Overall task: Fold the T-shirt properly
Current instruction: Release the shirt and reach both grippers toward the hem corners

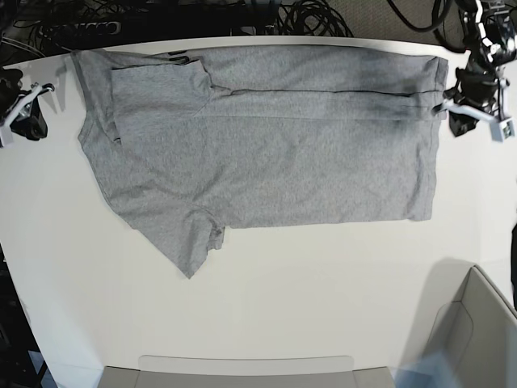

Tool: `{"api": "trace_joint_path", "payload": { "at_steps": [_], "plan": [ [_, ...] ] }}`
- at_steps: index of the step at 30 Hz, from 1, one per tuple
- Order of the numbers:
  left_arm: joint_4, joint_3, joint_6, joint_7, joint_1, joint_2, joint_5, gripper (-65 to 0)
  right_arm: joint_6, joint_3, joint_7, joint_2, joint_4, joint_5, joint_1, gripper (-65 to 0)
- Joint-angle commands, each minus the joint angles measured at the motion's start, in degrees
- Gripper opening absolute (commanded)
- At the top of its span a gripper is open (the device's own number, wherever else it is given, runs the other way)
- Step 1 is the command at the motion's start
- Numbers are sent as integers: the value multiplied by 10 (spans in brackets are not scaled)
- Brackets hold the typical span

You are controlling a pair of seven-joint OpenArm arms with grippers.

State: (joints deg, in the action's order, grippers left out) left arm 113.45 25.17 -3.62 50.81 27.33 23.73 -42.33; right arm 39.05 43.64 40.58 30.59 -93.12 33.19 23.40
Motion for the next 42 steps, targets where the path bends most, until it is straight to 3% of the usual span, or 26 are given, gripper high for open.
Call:
{"api": "trace_joint_path", "payload": {
  "at_steps": [1,6,13,17,21,23,29,35,42],
  "plan": [
    [11,-8,-1,2,-9,7,-5,-498,6,-10,-3,0,-19,-18,-27,-562],
    [11,-43,-2,49,-83,7,-5,-560,8,-68,73,-63,-28,-163,-181,-562],
    [4,-60,-2,56,-120,5,-5,-563,7,-217,72,-122,65,-293,-325,-562],
    [-15,-62,-2,56,-135,3,-4,-563,6,-249,-1,-151,240,-346,-422,-562],
    [-25,-57,0,56,-137,-22,-4,-563,6,-250,-83,-160,381,-395,-473,-562],
    [-32,-58,0,55,-143,-32,-4,-563,2,-247,-96,-159,417,-400,-479,-562],
    [-35,-62,-1,55,-148,-55,-4,-563,-79,-245,-97,-131,402,-398,-415,-562],
    [-35,-62,-2,55,-155,-53,-4,-563,-79,-216,-98,-131,297,-336,-328,-562],
    [-36,-63,-2,55,-154,-53,-4,-563,-79,-219,-97,-131,195,-263,-358,-557]
  ]
}}
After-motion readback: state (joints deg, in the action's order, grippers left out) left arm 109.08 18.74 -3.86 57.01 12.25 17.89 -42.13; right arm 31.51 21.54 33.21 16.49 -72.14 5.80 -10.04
